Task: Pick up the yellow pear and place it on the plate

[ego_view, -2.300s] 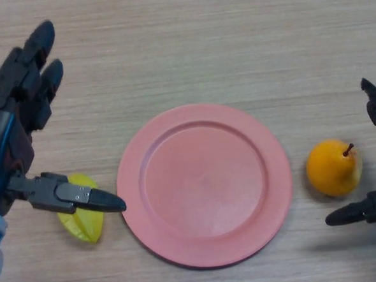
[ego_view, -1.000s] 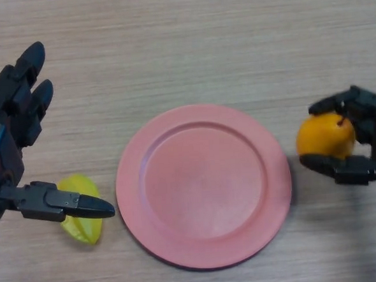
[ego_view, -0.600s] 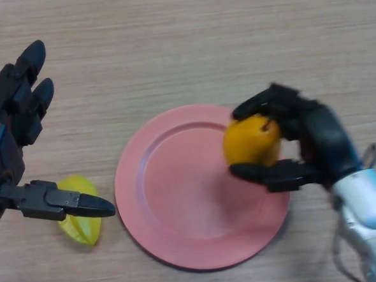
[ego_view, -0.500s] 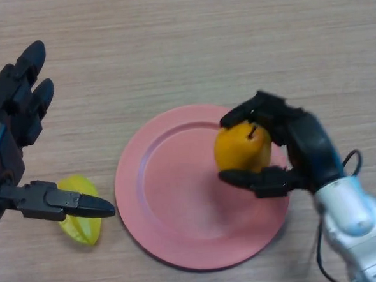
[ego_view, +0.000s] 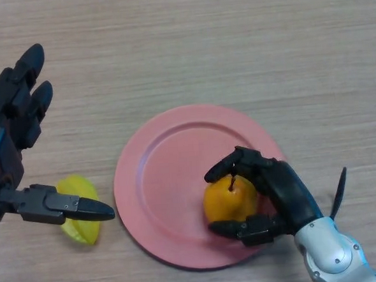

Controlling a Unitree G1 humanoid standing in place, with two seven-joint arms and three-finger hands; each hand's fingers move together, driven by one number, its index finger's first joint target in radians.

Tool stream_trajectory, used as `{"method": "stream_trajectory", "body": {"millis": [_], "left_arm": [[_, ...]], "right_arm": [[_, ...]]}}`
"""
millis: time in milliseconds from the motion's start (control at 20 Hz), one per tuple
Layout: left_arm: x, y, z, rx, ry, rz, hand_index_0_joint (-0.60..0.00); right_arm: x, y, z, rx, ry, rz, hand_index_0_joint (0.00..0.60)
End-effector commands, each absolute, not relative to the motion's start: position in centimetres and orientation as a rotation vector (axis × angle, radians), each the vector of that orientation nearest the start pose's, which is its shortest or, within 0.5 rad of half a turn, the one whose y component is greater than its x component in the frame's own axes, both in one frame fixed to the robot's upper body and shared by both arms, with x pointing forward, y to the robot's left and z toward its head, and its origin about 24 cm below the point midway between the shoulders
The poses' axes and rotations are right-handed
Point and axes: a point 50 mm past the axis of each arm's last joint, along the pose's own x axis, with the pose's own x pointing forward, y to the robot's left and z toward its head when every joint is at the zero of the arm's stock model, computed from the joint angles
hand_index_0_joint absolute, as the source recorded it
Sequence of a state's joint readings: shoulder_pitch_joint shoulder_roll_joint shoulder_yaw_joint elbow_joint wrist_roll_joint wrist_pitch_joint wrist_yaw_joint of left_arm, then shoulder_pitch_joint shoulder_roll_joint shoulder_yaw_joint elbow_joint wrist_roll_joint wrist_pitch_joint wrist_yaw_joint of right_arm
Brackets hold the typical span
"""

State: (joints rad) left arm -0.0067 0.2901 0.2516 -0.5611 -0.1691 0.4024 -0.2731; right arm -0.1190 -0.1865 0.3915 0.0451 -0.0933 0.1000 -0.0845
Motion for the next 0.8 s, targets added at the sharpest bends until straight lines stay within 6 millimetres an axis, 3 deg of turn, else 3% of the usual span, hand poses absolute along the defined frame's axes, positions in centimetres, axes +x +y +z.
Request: {"method": "stream_trajectory", "body": {"millis": [50,100,150,400,600,800], "left_arm": [[22.3,21.8,18.7,0.285,-0.408,-0.081,0.000],[22.3,21.8,18.9,0.292,-0.412,-0.082,0.000],[22.3,21.8,19.0,0.295,-0.415,-0.081,0.000],[22.3,21.9,19.5,0.305,-0.442,-0.081,0.000],[21.9,21.9,19.7,0.303,-0.464,-0.095,0.000],[21.2,21.8,20.4,0.230,-0.463,-0.127,0.000]], "right_arm": [[26.4,-8.7,7.9,-0.334,-0.217,0.315,0.154],[26.2,-8.5,9.3,-0.299,-0.267,0.321,0.020],[26.0,-8.6,10.1,-0.274,-0.285,0.314,0.000],[24.7,-11.6,15.6,-0.190,-0.417,0.259,0.000],[22.5,-14.5,17.6,-0.194,-0.407,0.237,0.000],[21.2,-15.3,18.3,-0.226,-0.390,0.206,0.000]]}}
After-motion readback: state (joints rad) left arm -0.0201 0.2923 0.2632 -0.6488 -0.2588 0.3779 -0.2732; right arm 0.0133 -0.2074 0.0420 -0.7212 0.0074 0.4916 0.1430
